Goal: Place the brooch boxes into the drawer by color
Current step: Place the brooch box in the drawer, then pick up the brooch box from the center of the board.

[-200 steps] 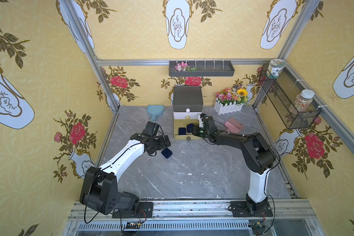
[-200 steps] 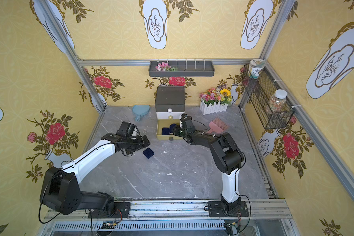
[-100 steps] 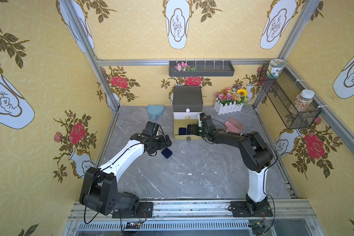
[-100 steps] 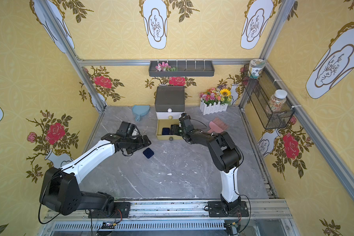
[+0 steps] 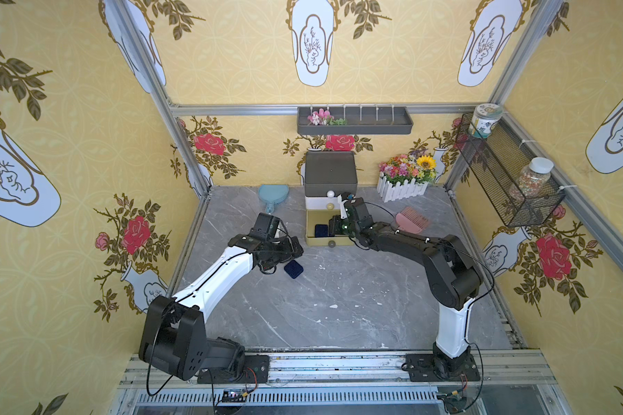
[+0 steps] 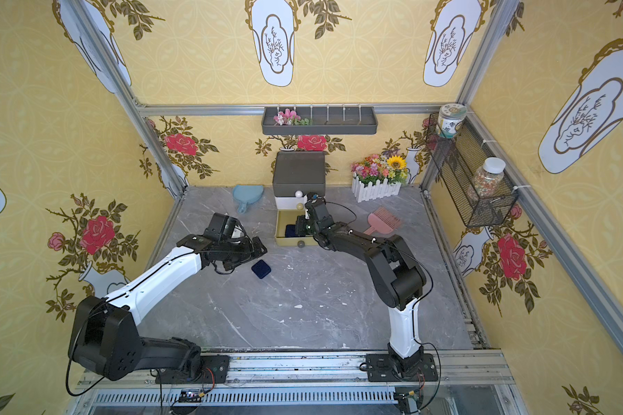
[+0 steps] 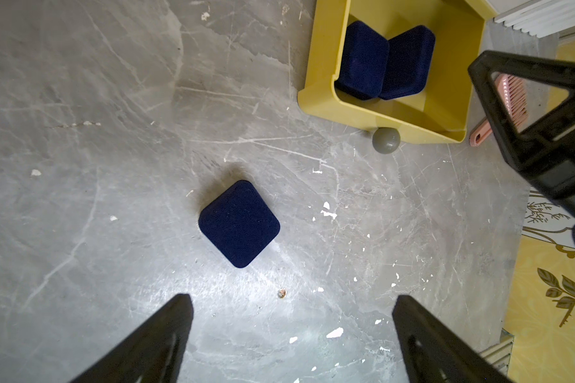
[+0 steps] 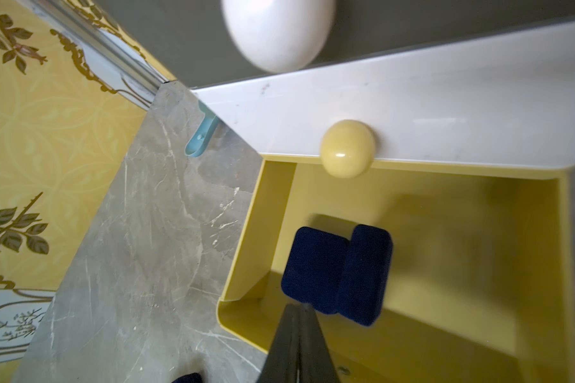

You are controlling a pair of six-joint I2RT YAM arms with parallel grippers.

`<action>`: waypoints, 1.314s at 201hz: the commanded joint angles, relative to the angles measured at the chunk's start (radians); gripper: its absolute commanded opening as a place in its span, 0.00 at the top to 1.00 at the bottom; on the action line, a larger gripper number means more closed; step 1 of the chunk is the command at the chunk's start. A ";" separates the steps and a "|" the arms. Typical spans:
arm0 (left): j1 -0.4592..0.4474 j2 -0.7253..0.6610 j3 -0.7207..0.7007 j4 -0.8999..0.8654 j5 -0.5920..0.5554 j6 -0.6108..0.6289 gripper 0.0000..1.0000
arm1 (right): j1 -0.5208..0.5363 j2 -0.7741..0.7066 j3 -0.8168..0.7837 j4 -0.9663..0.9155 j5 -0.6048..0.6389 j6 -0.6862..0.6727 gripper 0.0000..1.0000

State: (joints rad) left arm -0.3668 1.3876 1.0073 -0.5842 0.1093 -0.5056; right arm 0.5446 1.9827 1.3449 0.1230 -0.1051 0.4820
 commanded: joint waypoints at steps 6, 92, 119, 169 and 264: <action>0.000 -0.003 -0.012 0.018 0.012 0.002 0.00 | -0.003 0.051 0.028 -0.017 0.007 0.008 1.00; 0.001 0.007 -0.027 0.021 0.006 0.004 0.00 | -0.042 0.059 -0.013 -0.073 0.086 0.015 1.00; 0.001 0.021 -0.023 0.022 0.005 0.003 0.00 | -0.055 0.034 -0.033 -0.079 0.102 0.001 0.98; 0.001 0.086 -0.011 0.010 0.000 -0.017 0.00 | -0.036 -0.052 -0.046 -0.041 0.108 -0.020 0.87; -0.004 0.240 0.043 -0.051 -0.093 -0.038 0.01 | 0.075 -0.308 -0.380 0.107 0.144 0.021 0.38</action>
State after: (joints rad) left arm -0.3672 1.5944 1.0344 -0.6098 0.0471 -0.5316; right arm 0.6014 1.7313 1.0447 0.1410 0.0360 0.4622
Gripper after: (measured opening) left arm 0.991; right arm 0.604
